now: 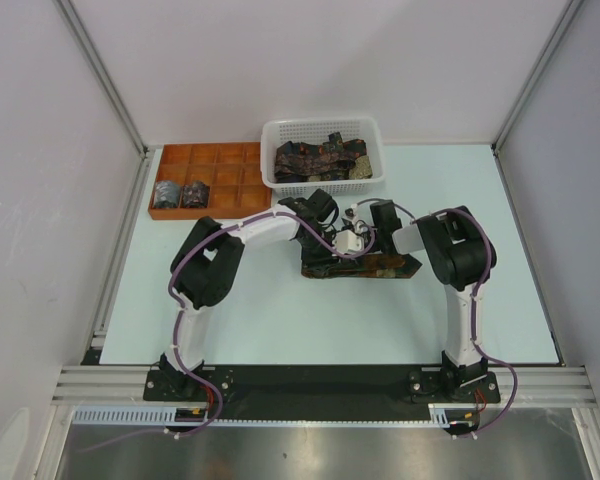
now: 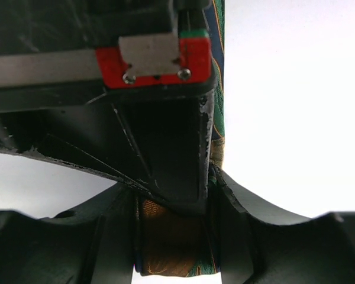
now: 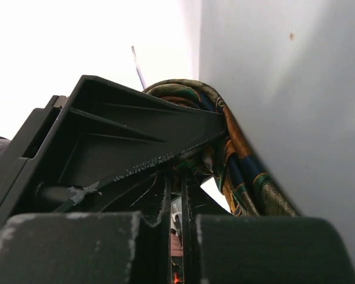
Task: Roll the ties
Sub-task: Roll the tie at the center of the board.
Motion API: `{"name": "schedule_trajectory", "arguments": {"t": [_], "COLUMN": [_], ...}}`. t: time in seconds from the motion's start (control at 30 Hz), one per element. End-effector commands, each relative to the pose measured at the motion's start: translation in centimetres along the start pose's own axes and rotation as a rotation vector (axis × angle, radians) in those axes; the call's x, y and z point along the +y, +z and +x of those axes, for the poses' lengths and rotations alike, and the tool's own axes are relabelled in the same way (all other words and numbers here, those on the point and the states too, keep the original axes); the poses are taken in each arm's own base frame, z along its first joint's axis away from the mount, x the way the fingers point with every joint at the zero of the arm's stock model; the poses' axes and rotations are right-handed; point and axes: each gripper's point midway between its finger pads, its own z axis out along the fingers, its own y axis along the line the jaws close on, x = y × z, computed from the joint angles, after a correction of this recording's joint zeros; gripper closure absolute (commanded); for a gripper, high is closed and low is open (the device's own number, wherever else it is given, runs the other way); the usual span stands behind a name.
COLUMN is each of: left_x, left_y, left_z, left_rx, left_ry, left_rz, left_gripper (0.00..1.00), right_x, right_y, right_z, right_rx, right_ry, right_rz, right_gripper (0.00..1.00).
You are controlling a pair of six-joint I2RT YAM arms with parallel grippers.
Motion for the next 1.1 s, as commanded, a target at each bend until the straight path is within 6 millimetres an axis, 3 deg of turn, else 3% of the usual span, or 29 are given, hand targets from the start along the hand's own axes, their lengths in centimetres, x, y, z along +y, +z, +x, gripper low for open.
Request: {"name": "schedule_trajectory", "arguments": {"t": [0.0, 0.07, 0.2, 0.47, 0.67, 0.83, 1.07], "left_x": [-3.4, -3.2, -2.5, 0.1, 1.5, 0.6, 0.1], "left_y": [2.3, 2.1, 1.3, -3.7, -5.6, -5.7, -4.2], "left_z": [5.2, 5.1, 4.1, -0.4, -0.8, -0.6, -1.2], "left_rx": [0.153, 0.146, 0.097, -0.143, -0.252, -0.276, -0.252], "left_ry": [-0.054, -0.057, -0.064, -0.084, -0.107, -0.061, 0.01], "left_rz": [0.122, 0.116, 0.082, -0.046, -0.115, -0.083, -0.062], "left_gripper": [0.48, 0.46, 0.3, 0.13, 0.07, 0.07, 0.06], "right_x": [-2.0, -2.6, -3.5, -5.6, -6.2, -6.8, -7.2], "right_y": [0.9, 0.4, -0.1, -1.2, -1.8, -2.3, -2.5], "right_z": [0.6, 0.4, 0.3, 0.1, -0.1, -0.5, -1.0], "right_rx": [-0.002, -0.015, -0.021, -0.035, -0.042, -0.047, -0.033], "right_ry": [-0.037, -0.022, -0.017, 0.01, 0.023, 0.059, 0.097], "right_rz": [0.092, 0.123, 0.162, 0.248, 0.283, 0.304, 0.331], "right_gripper": [1.0, 1.0, 1.0, 1.0, 1.0, 1.0, 1.0]}}
